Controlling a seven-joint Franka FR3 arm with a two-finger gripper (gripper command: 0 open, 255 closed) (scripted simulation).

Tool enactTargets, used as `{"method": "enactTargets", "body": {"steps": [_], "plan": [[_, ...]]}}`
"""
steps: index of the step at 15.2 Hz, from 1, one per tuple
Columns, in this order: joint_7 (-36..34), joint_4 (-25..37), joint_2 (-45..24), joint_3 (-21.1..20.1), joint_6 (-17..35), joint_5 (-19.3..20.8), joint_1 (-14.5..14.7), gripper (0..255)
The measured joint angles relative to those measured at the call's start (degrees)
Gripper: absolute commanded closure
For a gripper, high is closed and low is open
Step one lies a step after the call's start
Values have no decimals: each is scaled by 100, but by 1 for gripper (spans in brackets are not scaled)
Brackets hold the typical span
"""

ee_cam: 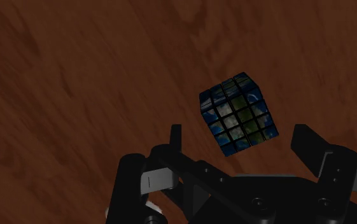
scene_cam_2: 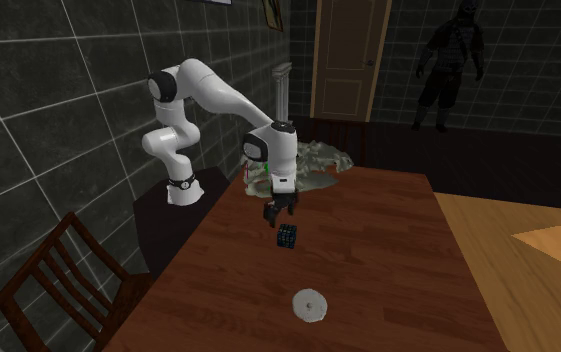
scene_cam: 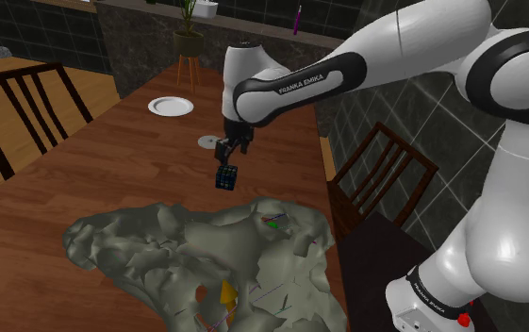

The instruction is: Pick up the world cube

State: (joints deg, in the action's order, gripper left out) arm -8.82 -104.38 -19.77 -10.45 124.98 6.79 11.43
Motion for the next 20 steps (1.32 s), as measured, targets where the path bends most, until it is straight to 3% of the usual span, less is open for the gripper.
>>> {"method": "enactTargets", "body": {"steps": [3,11,12,20], "plan": [[-32,583,-588,-11,-12,91,116,0],[-120,569,-984,25,389,186,184,0],[-119,555,-987,26,407,188,182,255],[-116,542,-983,26,423,188,179,255]]}}
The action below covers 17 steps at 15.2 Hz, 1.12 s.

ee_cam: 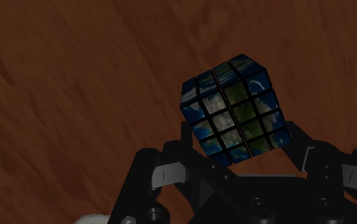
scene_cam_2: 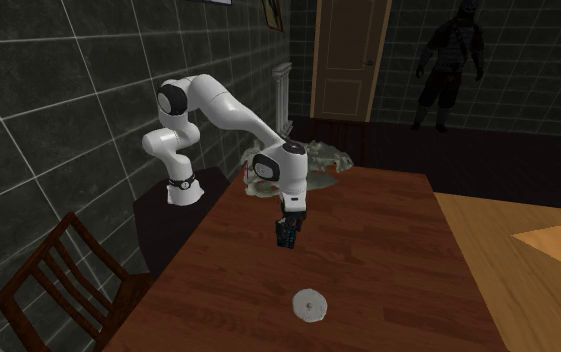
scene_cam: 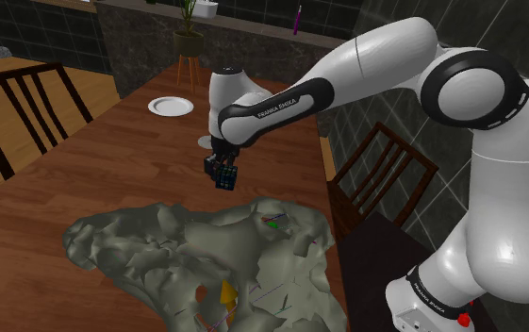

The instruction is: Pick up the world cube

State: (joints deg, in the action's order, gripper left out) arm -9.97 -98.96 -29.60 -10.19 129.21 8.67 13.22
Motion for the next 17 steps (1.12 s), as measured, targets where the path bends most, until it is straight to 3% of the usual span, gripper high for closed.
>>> {"method": "enactTargets", "body": {"steps": [17], "plan": [[114,353,504,-71,-850,-142,-45,255]]}}
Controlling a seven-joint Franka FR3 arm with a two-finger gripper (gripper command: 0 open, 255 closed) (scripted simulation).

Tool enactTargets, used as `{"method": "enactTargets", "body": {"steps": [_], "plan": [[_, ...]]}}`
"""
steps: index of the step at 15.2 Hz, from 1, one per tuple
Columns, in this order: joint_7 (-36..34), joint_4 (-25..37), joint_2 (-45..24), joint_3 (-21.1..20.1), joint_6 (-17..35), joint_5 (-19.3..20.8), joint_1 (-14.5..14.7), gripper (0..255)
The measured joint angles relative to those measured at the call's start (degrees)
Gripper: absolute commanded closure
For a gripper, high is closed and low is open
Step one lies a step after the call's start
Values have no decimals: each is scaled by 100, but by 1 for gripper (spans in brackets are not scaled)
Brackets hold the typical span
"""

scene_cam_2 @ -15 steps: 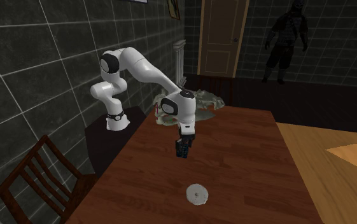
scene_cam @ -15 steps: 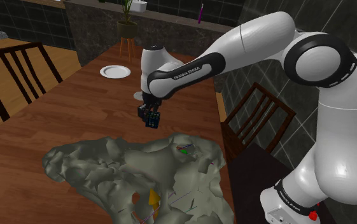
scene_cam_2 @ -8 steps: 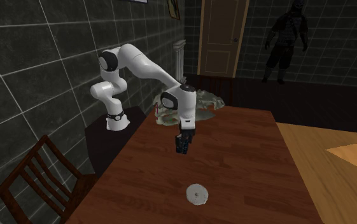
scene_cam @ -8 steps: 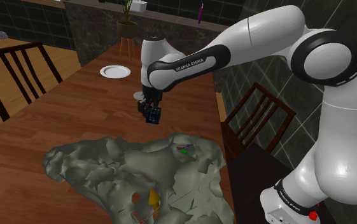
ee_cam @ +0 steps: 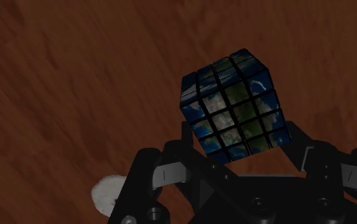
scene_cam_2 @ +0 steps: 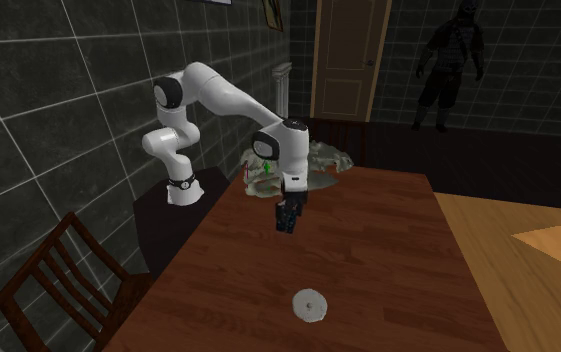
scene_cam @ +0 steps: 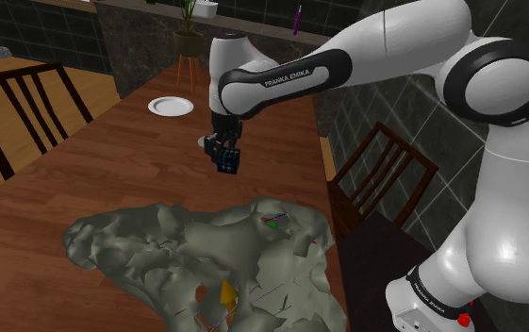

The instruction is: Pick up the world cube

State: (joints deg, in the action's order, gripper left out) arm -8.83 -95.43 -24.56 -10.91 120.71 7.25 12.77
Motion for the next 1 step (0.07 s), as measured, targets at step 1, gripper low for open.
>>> {"method": "enactTargets", "body": {"steps": [1], "plan": [[0,13,19,-3,-31,-4,1,255]]}}
